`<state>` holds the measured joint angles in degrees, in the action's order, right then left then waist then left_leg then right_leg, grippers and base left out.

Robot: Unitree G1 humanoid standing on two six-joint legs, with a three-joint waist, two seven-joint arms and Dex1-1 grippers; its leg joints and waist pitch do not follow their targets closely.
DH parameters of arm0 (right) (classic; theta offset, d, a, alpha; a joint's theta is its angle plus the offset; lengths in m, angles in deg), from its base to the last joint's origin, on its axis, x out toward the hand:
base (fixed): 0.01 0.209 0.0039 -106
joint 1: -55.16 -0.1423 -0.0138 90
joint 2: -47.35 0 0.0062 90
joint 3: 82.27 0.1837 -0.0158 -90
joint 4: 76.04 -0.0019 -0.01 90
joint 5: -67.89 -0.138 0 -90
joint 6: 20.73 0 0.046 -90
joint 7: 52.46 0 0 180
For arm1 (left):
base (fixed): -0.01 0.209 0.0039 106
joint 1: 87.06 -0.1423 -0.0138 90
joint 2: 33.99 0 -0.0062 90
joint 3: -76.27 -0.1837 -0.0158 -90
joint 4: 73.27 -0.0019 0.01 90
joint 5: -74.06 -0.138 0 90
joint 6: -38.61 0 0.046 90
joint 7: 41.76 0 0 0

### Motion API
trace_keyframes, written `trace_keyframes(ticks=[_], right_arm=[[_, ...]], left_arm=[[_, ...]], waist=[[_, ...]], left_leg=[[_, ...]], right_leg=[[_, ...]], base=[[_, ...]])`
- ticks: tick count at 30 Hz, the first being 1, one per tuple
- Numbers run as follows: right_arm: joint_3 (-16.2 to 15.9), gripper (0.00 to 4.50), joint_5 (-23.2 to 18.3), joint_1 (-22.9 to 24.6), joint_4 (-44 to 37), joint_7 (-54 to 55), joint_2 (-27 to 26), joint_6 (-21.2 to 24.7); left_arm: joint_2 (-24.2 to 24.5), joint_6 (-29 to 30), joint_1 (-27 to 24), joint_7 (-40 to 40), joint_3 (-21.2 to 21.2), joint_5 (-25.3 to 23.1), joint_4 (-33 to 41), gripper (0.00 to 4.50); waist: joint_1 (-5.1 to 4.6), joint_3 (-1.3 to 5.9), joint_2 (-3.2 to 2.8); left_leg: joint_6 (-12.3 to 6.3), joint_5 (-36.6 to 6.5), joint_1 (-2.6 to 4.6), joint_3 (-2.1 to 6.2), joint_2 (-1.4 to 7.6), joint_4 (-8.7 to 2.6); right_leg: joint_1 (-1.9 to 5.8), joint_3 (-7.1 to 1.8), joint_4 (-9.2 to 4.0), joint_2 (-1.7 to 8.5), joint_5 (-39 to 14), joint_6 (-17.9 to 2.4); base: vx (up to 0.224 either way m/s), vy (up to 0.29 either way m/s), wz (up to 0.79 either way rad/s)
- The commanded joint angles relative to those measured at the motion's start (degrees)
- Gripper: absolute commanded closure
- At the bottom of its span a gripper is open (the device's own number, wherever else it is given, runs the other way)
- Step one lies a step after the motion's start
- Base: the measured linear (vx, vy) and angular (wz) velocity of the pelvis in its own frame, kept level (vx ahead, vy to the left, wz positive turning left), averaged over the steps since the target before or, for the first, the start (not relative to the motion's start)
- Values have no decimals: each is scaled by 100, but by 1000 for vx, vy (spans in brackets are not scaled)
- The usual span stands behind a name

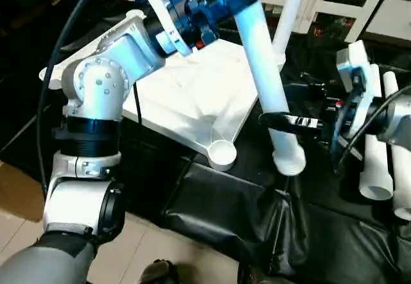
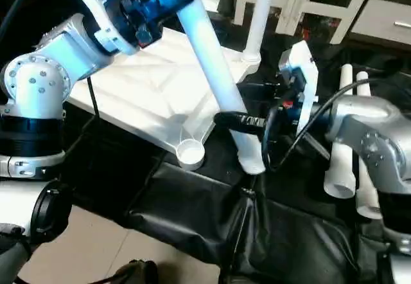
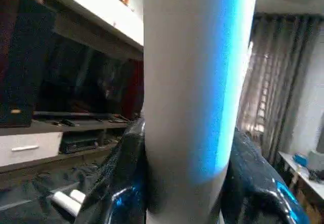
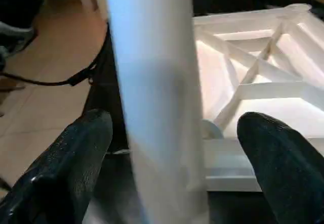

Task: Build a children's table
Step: Pick table leg

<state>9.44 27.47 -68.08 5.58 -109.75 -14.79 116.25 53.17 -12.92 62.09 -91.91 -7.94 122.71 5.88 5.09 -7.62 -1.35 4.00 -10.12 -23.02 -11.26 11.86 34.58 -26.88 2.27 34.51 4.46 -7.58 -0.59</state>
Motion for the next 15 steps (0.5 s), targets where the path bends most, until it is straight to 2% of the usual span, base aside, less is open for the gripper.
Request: trace_keyframes(ticks=[1,5,10,15], right_arm=[[-140,17,-73,69,-190,-279,227,152],[-175,17,-45,101,-198,-373,266,163],[-233,17,-201,191,-334,-800,505,285],[-263,17,-23,142,-273,-722,468,174]], left_arm=[[64,16,118,-176,-54,10,164,299],[77,77,100,-243,-67,61,250,299],[94,98,107,-376,-72,80,301,299],[69,158,166,-423,4,156,293,299]], waist=[[10,510,94],[12,511,87],[22,493,82],[13,485,86]], left_leg=[[-735,-317,104,9,9,-276],[-765,-292,98,11,17,-273],[-755,-410,108,11,28,-280],[-669,-483,106,15,24,-283]], right_leg=[[537,-157,-257,177,-493,-1611],[534,-157,-245,179,-435,-1644],[526,-156,-271,173,-591,-1652],[512,-158,-288,178,-787,-1598]], base=[[0,0,0],[0,0,0],[0,0,0],[0,0,0]])
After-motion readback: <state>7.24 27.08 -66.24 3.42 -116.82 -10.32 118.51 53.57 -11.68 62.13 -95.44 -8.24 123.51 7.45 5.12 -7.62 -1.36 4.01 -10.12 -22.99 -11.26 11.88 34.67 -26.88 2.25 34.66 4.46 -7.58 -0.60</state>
